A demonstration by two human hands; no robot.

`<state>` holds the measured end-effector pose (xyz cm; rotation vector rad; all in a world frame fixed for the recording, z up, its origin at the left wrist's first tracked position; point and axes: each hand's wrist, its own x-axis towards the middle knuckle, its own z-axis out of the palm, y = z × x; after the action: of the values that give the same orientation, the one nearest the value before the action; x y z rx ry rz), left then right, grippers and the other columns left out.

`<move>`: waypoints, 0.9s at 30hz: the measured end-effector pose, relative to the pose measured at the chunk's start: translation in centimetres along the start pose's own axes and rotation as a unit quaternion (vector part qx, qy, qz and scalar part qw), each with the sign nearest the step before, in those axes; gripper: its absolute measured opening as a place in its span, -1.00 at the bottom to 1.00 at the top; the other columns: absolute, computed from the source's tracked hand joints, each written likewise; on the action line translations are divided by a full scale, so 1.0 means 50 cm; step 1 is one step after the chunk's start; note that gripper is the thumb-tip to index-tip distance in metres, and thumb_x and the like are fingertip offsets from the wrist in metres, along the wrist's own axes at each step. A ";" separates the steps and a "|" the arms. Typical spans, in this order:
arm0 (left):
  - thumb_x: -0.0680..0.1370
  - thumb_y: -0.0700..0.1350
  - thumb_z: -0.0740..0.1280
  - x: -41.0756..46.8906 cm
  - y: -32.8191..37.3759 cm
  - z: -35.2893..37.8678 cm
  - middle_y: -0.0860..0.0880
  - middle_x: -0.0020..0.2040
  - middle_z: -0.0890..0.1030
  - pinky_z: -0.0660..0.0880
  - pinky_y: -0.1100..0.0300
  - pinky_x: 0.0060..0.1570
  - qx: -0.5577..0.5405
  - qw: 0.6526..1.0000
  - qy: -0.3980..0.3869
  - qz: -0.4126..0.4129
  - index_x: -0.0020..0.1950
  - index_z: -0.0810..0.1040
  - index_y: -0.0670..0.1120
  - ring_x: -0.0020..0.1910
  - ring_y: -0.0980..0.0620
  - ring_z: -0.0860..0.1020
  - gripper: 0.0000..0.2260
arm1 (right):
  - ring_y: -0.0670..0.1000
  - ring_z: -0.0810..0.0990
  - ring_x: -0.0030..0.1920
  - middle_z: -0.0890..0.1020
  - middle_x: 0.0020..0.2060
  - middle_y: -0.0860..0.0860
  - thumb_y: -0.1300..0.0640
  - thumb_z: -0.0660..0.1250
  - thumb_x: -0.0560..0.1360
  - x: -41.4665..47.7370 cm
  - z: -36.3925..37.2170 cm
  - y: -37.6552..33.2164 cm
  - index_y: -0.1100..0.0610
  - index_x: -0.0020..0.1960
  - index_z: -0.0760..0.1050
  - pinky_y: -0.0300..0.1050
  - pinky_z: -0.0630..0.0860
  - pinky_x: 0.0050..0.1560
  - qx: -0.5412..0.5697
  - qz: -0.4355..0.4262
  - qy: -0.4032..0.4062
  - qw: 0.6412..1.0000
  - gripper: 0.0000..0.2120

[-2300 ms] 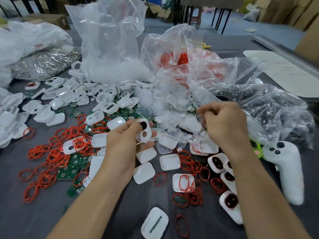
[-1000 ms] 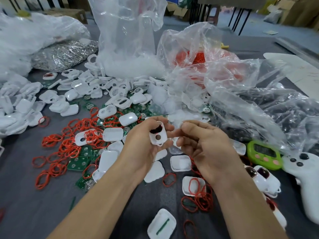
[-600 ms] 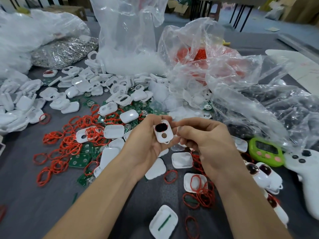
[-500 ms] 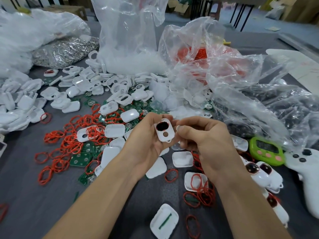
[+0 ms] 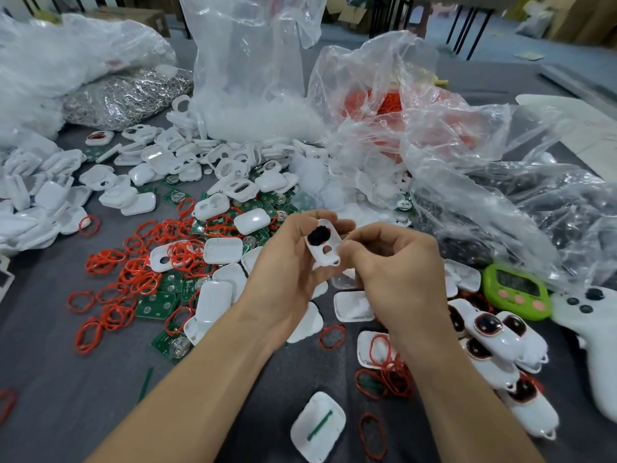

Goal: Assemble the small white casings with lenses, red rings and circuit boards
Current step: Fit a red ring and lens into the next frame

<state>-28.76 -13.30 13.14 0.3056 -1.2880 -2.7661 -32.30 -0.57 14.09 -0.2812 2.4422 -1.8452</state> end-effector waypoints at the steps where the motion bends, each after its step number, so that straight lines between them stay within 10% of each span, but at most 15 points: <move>1: 0.49 -0.13 0.22 -0.001 -0.003 0.002 -0.17 0.09 0.65 0.60 0.05 -0.13 0.003 1.000 0.006 0.007 0.14 0.51 -0.17 0.03 -0.12 0.62 -0.74 | -0.11 0.63 -0.42 0.69 -0.41 -0.10 0.16 0.53 0.42 -0.002 0.004 0.001 -0.06 -0.25 0.68 -0.22 0.53 -0.36 -0.021 -0.014 0.013 1.000 -0.86; 13: 0.60 -0.24 0.11 -0.012 -0.015 0.028 -0.22 0.12 0.59 0.61 0.16 -0.21 -0.050 0.998 0.030 0.009 0.09 0.52 -0.19 -0.08 -0.08 0.65 -0.80 | -0.20 0.58 -0.38 0.61 -0.41 -0.28 0.06 0.53 0.44 -0.006 0.030 0.013 -0.11 -0.36 0.57 -0.39 0.41 -0.36 -0.138 -0.047 0.073 0.987 -0.76; 27: 0.55 -0.23 0.18 -0.014 -0.013 0.021 -0.18 0.10 0.63 0.62 0.16 -0.20 -0.036 0.999 0.035 0.005 0.09 0.52 -0.16 -0.07 -0.03 0.65 -0.82 | 0.09 0.61 -0.33 0.64 -0.40 -0.08 0.02 0.56 0.44 -0.003 0.027 0.017 -0.06 -0.15 0.71 0.02 0.59 -0.22 -0.227 -0.123 0.046 0.965 -0.96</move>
<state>-28.27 -11.98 13.42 0.3861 -1.1678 -2.7604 -32.02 -1.62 12.90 -0.5580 2.9951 -1.3652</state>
